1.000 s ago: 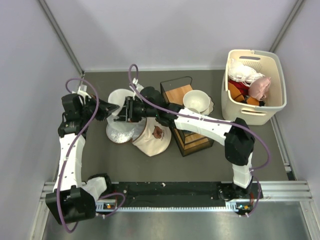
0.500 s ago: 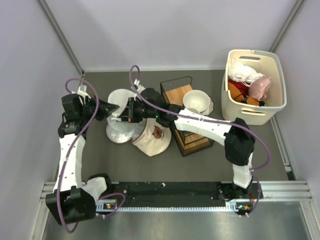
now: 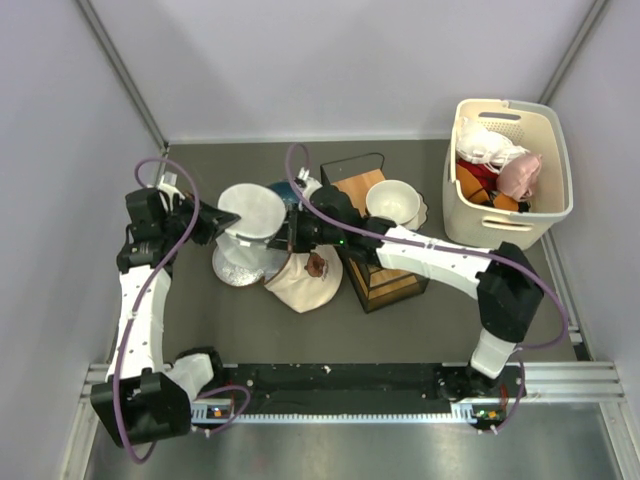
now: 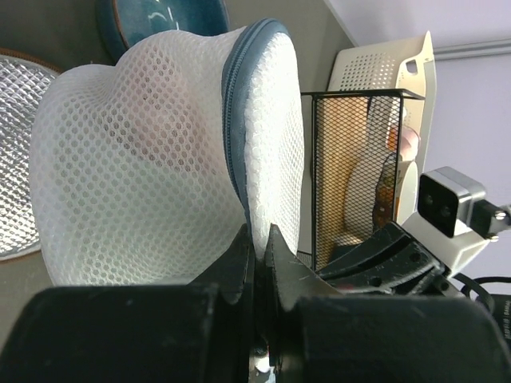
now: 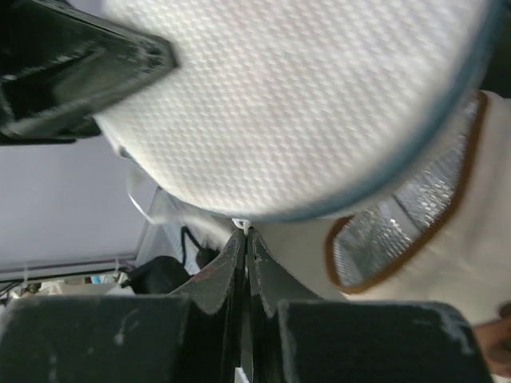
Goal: Unzip the laundry bag and remove the bra
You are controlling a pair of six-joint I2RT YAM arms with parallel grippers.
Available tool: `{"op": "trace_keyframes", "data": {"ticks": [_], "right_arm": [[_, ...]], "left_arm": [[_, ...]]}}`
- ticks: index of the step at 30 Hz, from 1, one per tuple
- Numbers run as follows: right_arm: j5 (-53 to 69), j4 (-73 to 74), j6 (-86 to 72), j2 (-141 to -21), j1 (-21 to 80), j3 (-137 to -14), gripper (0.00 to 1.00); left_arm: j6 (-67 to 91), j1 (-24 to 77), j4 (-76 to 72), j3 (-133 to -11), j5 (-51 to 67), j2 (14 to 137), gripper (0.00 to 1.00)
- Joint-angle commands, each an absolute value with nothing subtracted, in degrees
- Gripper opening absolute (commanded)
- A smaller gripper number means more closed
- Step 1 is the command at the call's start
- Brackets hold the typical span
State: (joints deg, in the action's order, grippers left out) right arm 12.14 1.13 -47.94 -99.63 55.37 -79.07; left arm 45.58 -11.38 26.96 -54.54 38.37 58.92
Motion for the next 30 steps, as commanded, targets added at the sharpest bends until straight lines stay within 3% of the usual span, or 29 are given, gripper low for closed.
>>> {"op": "trace_keyframes", "data": {"ticks": [1, 8, 18, 20, 22, 23, 24, 25, 28, 30], "right_arm": [[9.9, 4.6, -43.8, -96.1, 53.4, -75.1, 0.00], [10.6, 6.9, -38.2, -96.7, 53.9, -77.2, 0.00], [14.5, 13.2, -32.8, -104.3, 55.9, -95.0, 0.00], [15.6, 15.6, -31.6, -108.2, 56.4, -99.0, 0.00], [15.4, 16.3, -31.1, -111.0, 57.0, -103.4, 0.00], [15.6, 16.4, -31.2, -114.1, 57.1, -104.8, 0.00], [16.8, 16.9, -31.6, -115.6, 57.1, -107.5, 0.00], [17.1, 16.9, -32.1, -117.0, 57.1, -108.6, 0.00], [17.8, 17.2, -32.9, -121.9, 57.0, -112.6, 0.00], [18.0, 17.2, -33.0, -123.7, 57.0, -114.5, 0.00]], "left_arm": [[43.8, -12.6, 25.0, -57.8, 40.0, 59.5, 0.00], [42.2, -13.3, 23.2, -58.4, 37.6, 65.3, 0.00], [37.5, -13.4, 25.1, -61.8, 36.7, 75.4, 0.03], [36.9, -13.4, 27.1, -64.2, 34.1, 78.0, 0.10], [35.9, -13.5, 28.7, -66.8, 32.3, 79.8, 0.26], [35.9, -13.7, 29.7, -67.5, 31.0, 81.4, 0.39], [35.9, -13.8, 29.7, -68.0, 31.0, 82.1, 0.62], [35.9, -14.0, 29.9, -69.2, 31.3, 82.9, 0.72], [35.9, -14.4, 32.9, -72.1, 31.9, 85.3, 0.90], [36.0, -14.9, 35.5, -72.9, 30.3, 85.1, 0.93]]}}
